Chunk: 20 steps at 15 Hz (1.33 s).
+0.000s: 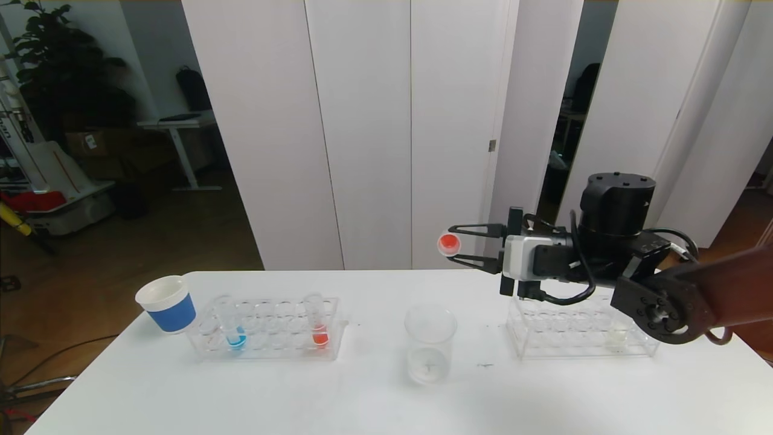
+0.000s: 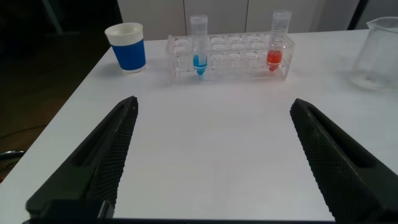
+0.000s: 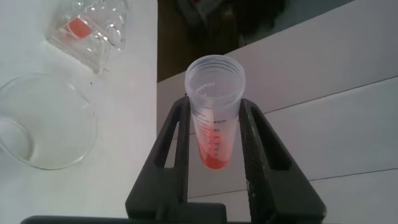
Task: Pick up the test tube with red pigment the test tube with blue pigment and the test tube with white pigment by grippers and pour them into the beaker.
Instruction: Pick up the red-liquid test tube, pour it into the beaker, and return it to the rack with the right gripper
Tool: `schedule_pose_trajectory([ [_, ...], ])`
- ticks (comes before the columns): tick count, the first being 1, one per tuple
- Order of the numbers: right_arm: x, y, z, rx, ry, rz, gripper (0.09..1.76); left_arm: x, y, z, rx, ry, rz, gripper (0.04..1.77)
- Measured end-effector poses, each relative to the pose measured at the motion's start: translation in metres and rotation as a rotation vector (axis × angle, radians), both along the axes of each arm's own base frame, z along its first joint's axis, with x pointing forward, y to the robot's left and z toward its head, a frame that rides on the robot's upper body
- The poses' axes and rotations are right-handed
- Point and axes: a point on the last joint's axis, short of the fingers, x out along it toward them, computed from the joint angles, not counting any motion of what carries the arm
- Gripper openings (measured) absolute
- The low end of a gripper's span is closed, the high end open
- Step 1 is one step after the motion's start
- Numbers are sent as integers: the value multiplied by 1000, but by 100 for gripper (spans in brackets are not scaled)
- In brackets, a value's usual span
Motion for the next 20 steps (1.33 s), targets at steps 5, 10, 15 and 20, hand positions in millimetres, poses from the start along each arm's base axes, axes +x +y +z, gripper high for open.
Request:
schedule_pose_trajectory([
  [5,7,3,-15,-32,-128,37,59,0,0,0,0,0,0,175],
  [10,12,3,-25,-38,-177,64,59,0,0,0,0,0,0,175],
  [15,14,3,-27,-69,-285,79,59,0,0,0,0,0,0,175],
  [20,15,8,-28,-83,-365,96,59,0,0,0,0,0,0,175],
])
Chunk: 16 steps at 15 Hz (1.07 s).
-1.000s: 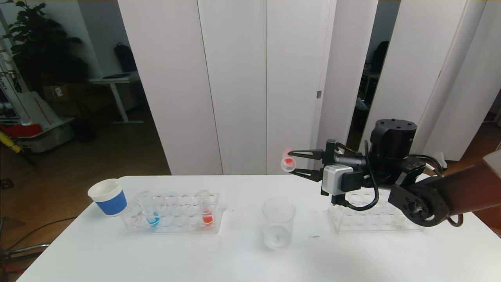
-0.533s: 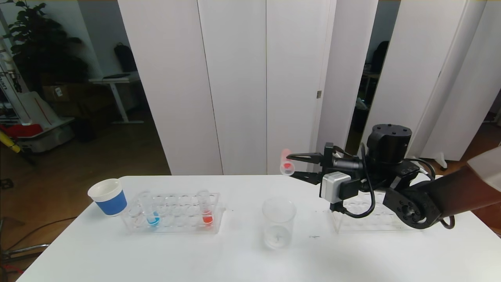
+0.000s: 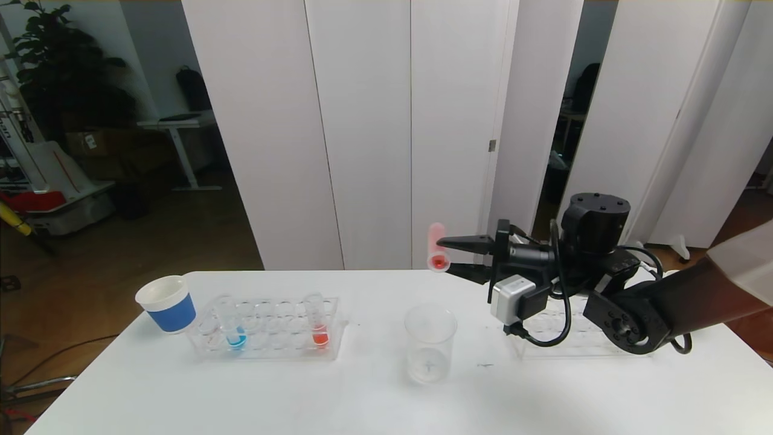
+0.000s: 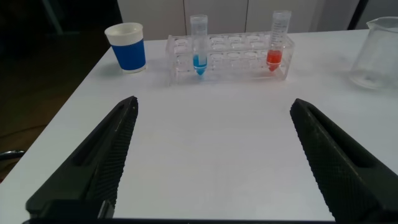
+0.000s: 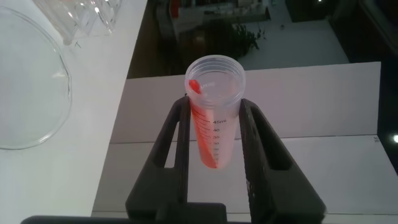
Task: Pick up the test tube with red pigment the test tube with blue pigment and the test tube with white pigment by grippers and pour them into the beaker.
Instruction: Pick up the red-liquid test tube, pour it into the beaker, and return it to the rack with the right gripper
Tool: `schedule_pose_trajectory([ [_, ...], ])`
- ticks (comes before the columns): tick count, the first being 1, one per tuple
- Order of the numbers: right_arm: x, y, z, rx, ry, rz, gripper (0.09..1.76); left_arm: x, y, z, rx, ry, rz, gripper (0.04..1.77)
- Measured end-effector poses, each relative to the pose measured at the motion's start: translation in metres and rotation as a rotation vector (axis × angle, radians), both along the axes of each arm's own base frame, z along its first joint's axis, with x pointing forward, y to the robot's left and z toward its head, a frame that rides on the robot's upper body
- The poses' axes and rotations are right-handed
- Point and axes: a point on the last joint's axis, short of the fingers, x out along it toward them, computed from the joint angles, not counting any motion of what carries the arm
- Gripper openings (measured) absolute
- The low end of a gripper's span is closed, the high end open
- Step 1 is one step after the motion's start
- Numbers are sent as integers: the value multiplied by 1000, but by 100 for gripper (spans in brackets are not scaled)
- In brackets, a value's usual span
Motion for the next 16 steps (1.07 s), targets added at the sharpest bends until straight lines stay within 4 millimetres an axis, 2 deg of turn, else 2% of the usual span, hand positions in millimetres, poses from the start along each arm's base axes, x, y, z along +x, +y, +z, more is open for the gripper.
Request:
schedule_pose_trajectory([
  [8,6,5,5,-14,-98,12,59,0,0,0,0,0,0,175],
  [16,12,-1,2,-25,-117,-7,59,0,0,0,0,0,0,175],
])
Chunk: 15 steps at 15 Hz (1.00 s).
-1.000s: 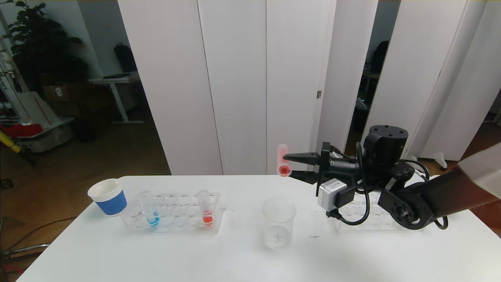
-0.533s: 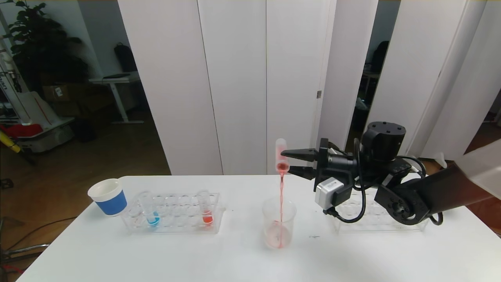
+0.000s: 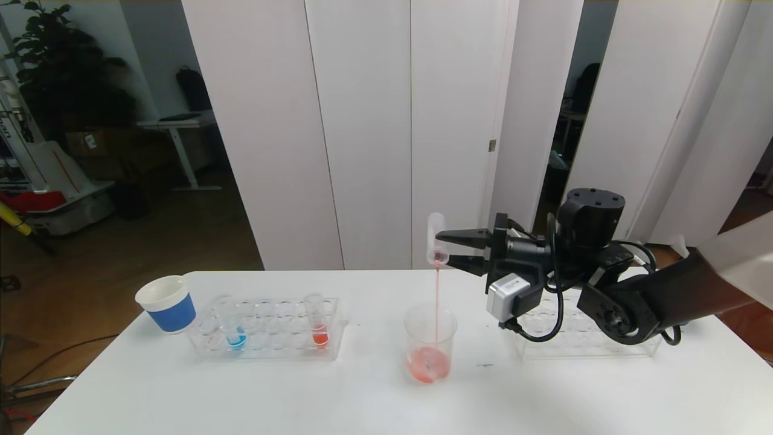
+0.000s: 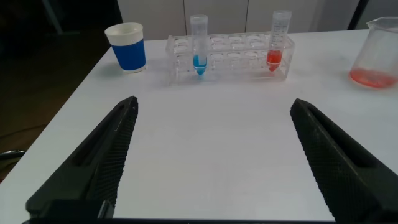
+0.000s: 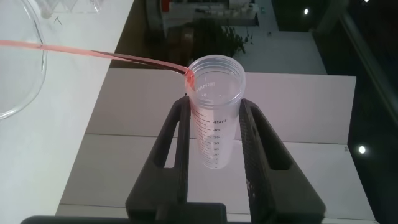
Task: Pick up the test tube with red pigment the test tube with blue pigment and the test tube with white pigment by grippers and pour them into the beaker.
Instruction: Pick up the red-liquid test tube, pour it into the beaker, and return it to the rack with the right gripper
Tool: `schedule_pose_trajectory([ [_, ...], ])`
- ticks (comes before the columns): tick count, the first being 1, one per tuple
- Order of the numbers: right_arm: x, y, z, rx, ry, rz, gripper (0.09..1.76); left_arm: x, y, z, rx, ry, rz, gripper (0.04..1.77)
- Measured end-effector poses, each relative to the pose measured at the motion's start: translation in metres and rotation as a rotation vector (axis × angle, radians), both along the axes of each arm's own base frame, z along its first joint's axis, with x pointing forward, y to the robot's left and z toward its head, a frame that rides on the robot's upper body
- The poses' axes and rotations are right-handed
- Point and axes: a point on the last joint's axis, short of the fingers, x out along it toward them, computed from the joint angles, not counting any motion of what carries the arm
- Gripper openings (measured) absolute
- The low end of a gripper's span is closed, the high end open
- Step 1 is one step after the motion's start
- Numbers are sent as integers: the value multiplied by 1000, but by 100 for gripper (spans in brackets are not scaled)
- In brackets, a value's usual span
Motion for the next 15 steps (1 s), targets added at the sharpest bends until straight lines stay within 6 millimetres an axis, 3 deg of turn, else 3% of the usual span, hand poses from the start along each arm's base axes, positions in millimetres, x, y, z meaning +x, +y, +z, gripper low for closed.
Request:
schedule_pose_trajectory([
  [15,4,0,7,-15,-87,-8,59,0,0,0,0,0,0,175],
])
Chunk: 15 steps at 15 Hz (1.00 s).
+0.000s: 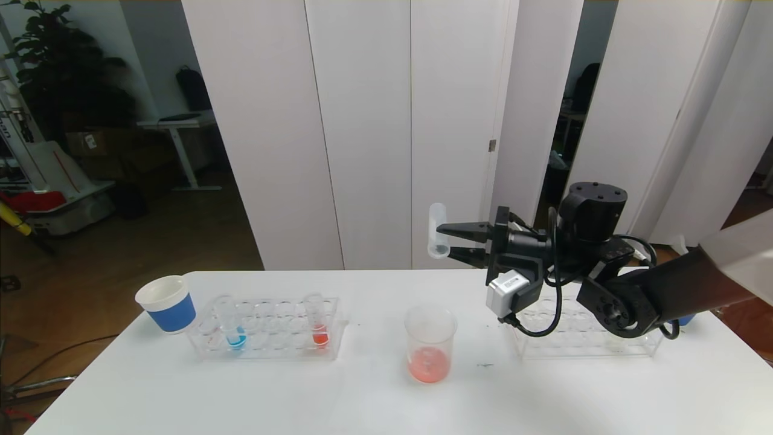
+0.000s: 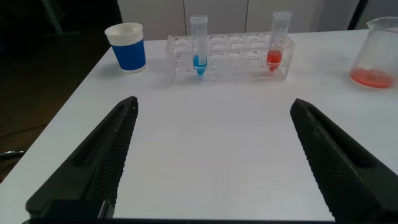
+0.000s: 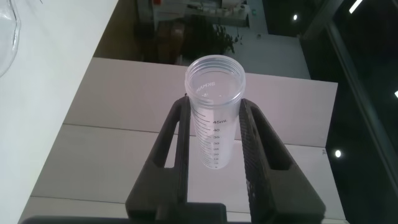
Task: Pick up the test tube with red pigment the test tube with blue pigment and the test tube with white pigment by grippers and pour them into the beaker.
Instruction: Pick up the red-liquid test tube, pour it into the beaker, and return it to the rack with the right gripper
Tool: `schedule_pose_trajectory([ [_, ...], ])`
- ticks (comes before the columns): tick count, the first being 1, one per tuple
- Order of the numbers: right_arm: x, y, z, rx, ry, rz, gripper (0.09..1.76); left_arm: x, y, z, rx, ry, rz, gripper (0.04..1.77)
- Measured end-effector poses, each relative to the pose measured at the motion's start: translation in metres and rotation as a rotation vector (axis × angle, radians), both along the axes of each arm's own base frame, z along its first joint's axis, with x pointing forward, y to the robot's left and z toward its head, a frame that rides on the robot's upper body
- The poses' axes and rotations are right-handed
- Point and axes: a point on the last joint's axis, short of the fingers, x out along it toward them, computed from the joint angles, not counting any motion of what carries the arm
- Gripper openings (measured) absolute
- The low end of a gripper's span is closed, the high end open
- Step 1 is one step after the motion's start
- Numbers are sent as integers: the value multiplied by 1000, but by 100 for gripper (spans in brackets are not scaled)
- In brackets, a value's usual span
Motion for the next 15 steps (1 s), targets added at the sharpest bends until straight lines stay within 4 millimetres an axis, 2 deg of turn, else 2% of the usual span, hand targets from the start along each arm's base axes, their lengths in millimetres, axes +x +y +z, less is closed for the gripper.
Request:
schedule_pose_trajectory([
  [5,-1,-2,4,12,60,-97,59,0,0,0,0,0,0,175],
  [10,-14,-4,18,7,287,-254,59,0,0,0,0,0,0,175],
  [15,-27,-6,48,240,531,-421,59,0,0,0,0,0,0,175],
])
